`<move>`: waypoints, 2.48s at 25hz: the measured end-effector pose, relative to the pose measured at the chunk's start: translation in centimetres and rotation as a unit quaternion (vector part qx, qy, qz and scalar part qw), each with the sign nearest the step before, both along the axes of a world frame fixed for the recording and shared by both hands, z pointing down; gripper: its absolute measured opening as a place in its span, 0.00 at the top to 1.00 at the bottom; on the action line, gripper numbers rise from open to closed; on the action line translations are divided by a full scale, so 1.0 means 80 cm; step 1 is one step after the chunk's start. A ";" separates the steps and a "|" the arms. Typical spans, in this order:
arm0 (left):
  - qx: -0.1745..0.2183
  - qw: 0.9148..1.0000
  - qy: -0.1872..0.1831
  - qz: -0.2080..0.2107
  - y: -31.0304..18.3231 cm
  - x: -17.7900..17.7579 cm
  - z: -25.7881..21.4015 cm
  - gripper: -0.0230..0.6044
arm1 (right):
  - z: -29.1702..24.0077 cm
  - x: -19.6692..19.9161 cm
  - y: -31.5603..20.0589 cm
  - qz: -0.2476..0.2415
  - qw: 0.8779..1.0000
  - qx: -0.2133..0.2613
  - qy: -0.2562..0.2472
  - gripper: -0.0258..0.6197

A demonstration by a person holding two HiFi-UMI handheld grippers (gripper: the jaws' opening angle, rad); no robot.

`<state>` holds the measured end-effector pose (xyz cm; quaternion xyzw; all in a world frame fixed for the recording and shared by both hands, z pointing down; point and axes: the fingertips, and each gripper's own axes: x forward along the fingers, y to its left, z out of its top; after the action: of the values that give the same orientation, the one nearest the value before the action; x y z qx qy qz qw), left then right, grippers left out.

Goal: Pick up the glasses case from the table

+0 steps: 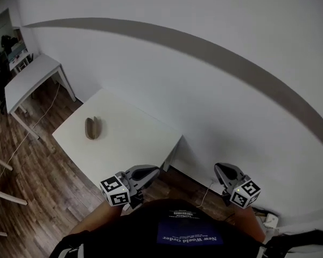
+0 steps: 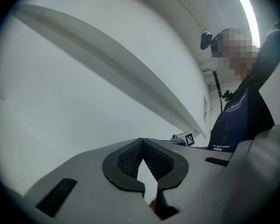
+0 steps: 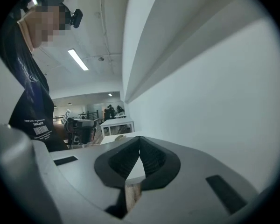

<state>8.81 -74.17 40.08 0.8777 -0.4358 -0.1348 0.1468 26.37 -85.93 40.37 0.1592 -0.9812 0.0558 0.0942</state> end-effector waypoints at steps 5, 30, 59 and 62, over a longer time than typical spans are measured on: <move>-0.009 0.995 -0.014 -0.097 -0.027 -0.032 -0.008 0.97 | 0.000 -0.063 -0.055 -0.104 0.995 -0.004 0.006 0.96; -0.041 0.906 0.000 -0.421 0.057 -0.226 0.056 0.97 | 0.046 -0.410 -0.012 -0.459 0.888 0.032 0.014 0.96; -0.105 0.833 -0.046 -0.541 0.141 -0.497 0.127 0.97 | 0.119 -0.721 0.095 -0.588 0.808 0.016 0.046 0.96; -0.113 0.825 -0.052 -0.551 0.127 -0.532 0.149 0.97 | 0.141 -0.757 0.082 -0.584 0.810 0.011 0.050 0.96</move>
<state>-33.77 -64.02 52.02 0.4748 -0.8660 -0.0976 0.1231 -34.16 -79.36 51.62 -0.4404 -0.8837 -0.0289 0.1556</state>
